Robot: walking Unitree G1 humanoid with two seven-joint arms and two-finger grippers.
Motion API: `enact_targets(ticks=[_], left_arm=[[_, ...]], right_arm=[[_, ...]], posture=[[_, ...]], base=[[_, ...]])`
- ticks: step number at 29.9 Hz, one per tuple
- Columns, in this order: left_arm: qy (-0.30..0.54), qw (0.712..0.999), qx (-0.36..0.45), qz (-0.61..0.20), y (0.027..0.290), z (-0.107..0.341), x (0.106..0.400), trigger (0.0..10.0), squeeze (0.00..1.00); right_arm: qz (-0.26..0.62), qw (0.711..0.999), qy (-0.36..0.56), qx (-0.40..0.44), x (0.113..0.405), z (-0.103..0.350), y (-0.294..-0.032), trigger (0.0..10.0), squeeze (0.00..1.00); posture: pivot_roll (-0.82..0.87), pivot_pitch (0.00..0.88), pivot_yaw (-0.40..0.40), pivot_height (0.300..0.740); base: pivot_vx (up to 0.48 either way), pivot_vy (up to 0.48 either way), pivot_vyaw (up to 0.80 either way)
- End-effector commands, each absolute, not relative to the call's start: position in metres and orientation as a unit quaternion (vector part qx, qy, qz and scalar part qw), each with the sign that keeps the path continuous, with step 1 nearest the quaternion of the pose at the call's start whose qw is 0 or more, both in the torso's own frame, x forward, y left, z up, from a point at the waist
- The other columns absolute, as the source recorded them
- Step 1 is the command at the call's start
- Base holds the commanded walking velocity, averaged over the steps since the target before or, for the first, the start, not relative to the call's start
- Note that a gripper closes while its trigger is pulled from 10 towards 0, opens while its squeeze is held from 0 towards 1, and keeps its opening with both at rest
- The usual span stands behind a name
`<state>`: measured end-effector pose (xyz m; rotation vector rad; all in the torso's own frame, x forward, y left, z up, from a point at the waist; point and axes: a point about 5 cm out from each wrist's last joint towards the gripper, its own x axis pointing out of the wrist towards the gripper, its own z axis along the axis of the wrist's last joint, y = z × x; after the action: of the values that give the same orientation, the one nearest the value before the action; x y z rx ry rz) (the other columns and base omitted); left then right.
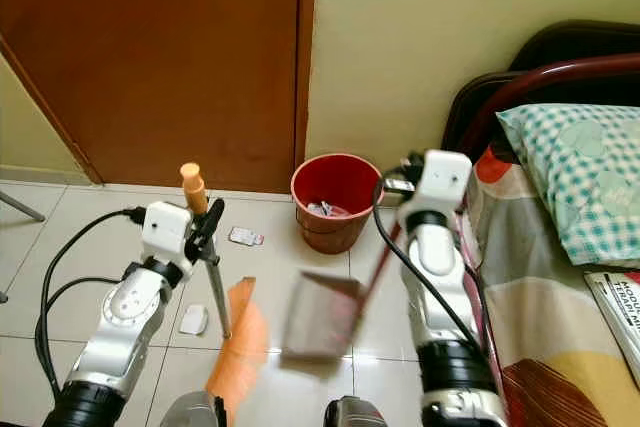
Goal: Sweep floor
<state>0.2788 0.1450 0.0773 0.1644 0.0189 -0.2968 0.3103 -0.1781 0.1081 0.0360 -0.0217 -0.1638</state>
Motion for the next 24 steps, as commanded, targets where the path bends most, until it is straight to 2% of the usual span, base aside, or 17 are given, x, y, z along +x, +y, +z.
enact_targets(ticks=[1, 4, 8, 24], left_arm=[[-0.02, 0.981, 0.105, -0.163, 0.139, 0.093, 0.285, 10.0, 0.0], [-0.048, 0.977, 0.108, -0.175, 0.128, 0.111, 0.292, 10.0, 0.0], [-0.078, 0.977, 0.105, -0.168, 0.126, 0.127, 0.299, 10.0, 0.0], [-0.218, 0.963, 0.109, -0.118, 0.145, 0.228, 0.319, 10.0, 0.0]], right_arm=[[-0.099, 0.995, 0.0, 0.007, 0.308, 0.105, -0.185, 10.0, 0.0], [-0.105, 0.994, 0.02, 0.0, 0.305, 0.098, -0.186, 10.0, 0.0], [-0.103, 0.994, 0.024, -0.005, 0.306, 0.096, -0.184, 10.0, 0.0], [-0.077, 0.996, 0.038, -0.015, 0.316, 0.088, -0.173, 10.0, 0.0]], posture=[[0.02, 0.092, -0.036, 0.74], [0.02, 0.089, -0.033, 0.74], [0.02, 0.087, -0.032, 0.74], [0.06, 0.08, -0.041, 0.74]], base=[[0.0, 0.0, 0.0], [0.0, 0.0, 0.0], [0.0, 0.0, 0.0], [0.0, 0.0, 0.0]])
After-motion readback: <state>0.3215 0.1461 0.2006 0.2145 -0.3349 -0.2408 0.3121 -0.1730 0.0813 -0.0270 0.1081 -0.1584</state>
